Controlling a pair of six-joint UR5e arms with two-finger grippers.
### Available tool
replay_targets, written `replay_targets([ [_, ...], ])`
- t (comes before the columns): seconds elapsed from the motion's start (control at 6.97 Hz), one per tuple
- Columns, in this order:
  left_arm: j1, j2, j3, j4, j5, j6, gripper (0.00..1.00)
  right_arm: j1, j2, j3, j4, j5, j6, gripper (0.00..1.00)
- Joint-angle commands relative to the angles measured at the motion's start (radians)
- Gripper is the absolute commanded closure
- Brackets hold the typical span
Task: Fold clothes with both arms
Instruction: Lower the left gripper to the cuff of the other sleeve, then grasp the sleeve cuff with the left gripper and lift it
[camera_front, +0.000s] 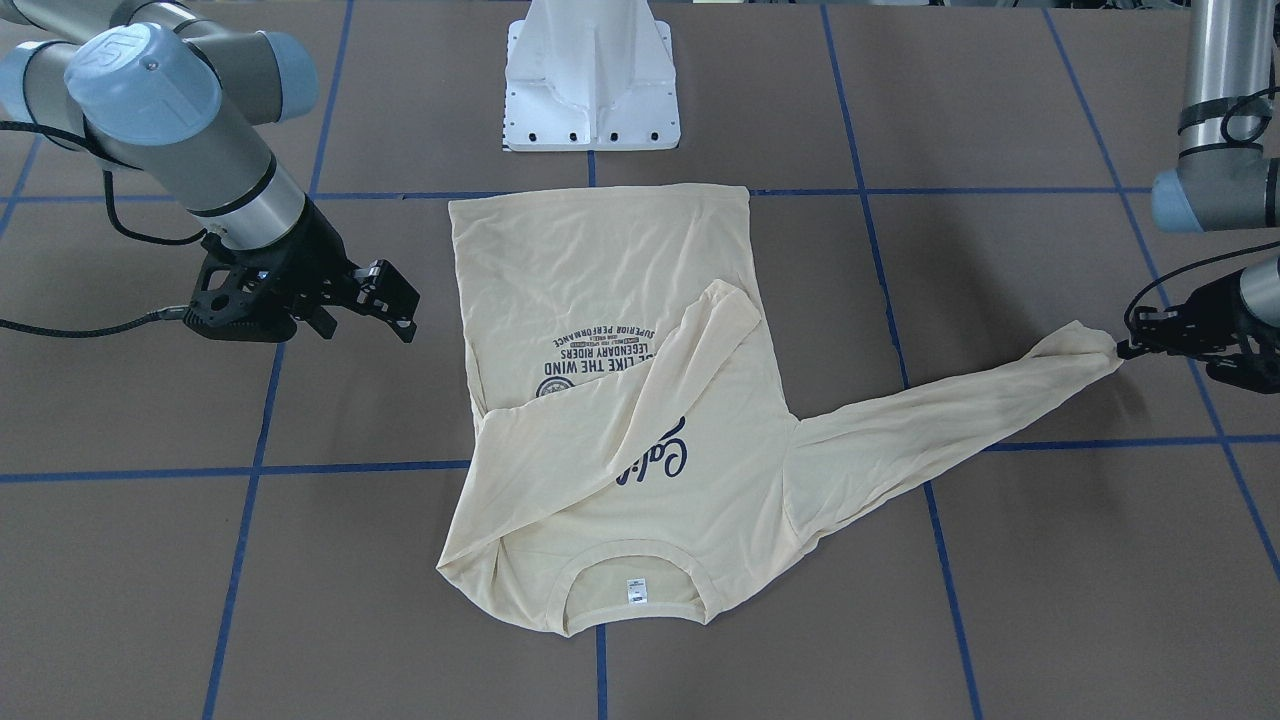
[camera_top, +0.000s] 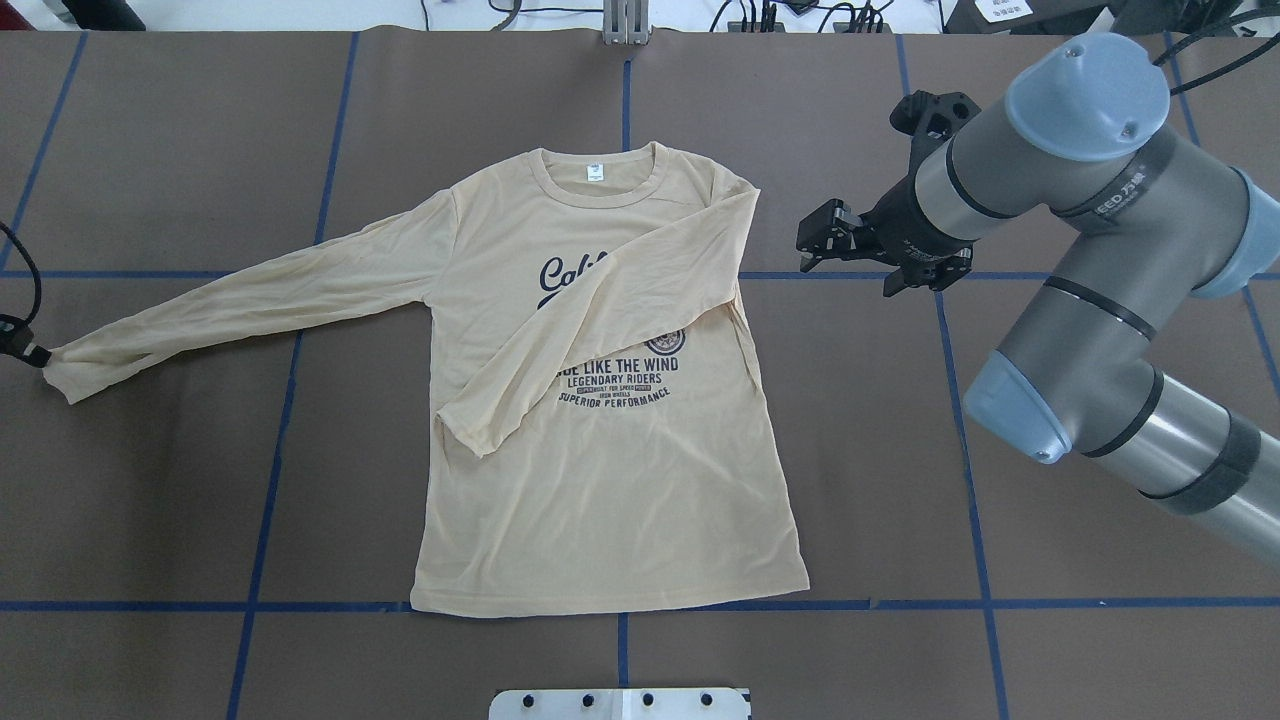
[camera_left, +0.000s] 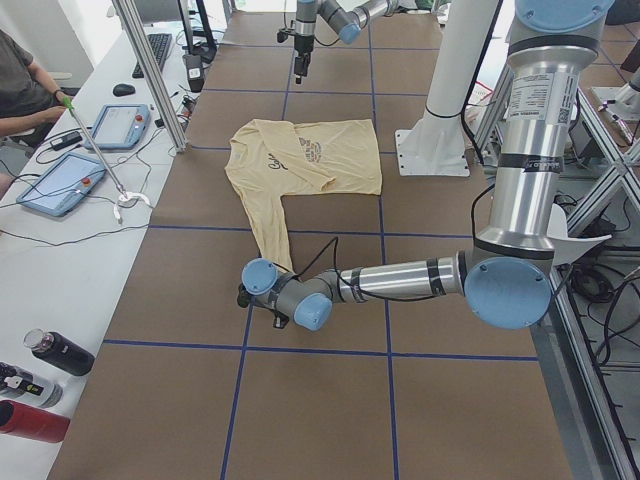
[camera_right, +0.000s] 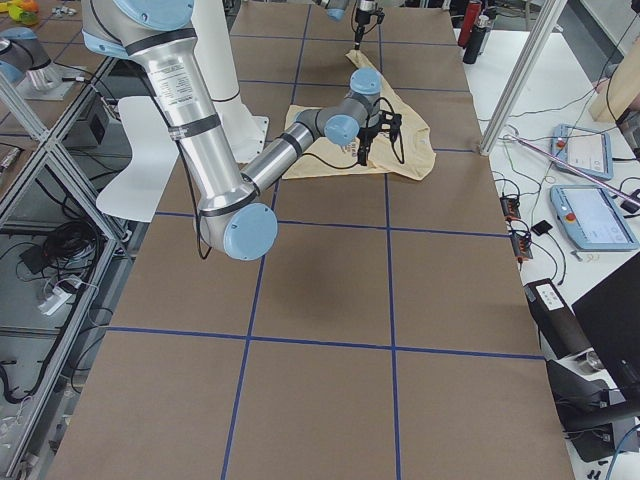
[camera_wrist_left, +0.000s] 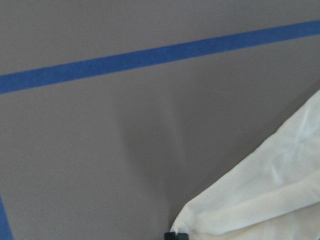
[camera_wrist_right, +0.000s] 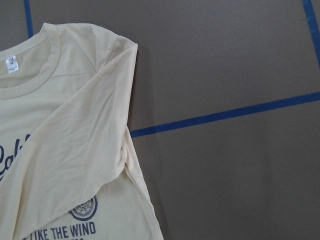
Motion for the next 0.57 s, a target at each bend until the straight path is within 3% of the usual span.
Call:
replay_targets([
  [0.0,-0.006,0.004,-0.134,0.032,-0.042,-0.002,1.0,0.005,-0.002,0.0,0.0,0.002,-0.002,0.01],
  [0.14,-0.009,0.006,-0.26,0.068,-0.034,-0.013,1.0,0.021,-0.003,0.0,-0.003,0.006,-0.003,0.01],
  [0.43,-0.001,-0.069,-0.47,0.228,0.001,-0.235,1.0,0.063,-0.014,-0.005,-0.011,0.015,-0.018,0.03],
])
